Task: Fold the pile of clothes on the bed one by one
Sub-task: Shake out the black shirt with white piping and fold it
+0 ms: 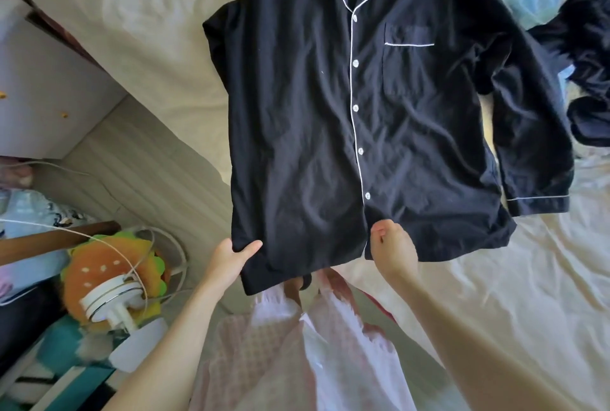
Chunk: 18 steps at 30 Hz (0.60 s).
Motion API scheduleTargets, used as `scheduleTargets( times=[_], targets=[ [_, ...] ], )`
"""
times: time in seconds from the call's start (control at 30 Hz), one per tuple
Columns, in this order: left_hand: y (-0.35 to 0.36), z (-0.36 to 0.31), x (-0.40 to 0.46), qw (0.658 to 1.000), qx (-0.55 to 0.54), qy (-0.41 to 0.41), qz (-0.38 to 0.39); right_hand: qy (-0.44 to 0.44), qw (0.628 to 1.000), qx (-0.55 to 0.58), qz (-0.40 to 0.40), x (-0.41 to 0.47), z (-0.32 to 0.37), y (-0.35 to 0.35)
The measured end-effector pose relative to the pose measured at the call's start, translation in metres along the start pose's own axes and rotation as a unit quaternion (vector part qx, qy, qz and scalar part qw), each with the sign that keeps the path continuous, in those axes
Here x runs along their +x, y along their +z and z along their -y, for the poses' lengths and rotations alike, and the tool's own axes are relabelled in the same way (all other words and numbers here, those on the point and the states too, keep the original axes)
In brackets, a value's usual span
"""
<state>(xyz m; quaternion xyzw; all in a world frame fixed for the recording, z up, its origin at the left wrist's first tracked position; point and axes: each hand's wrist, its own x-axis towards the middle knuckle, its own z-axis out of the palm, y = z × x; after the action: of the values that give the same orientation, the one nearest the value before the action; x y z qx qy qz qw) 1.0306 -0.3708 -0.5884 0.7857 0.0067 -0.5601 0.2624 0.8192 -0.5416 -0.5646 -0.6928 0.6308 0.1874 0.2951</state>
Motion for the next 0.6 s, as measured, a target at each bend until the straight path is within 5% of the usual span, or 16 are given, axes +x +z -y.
scheduleTargets(
  times=[0.2, 0.6],
  targets=[
    [-0.025, -0.03, 0.019, 0.993, 0.114, -0.005, 0.02, -0.113, 0.99, -0.018, -0.08, 0.028, 0.048, -0.021],
    [-0.086, -0.179, 0.103, 0.984, -0.044, 0.114, -0.132, -0.206, 0.967, -0.13, -0.079, 0.148, 0.157, -0.048]
  ],
)
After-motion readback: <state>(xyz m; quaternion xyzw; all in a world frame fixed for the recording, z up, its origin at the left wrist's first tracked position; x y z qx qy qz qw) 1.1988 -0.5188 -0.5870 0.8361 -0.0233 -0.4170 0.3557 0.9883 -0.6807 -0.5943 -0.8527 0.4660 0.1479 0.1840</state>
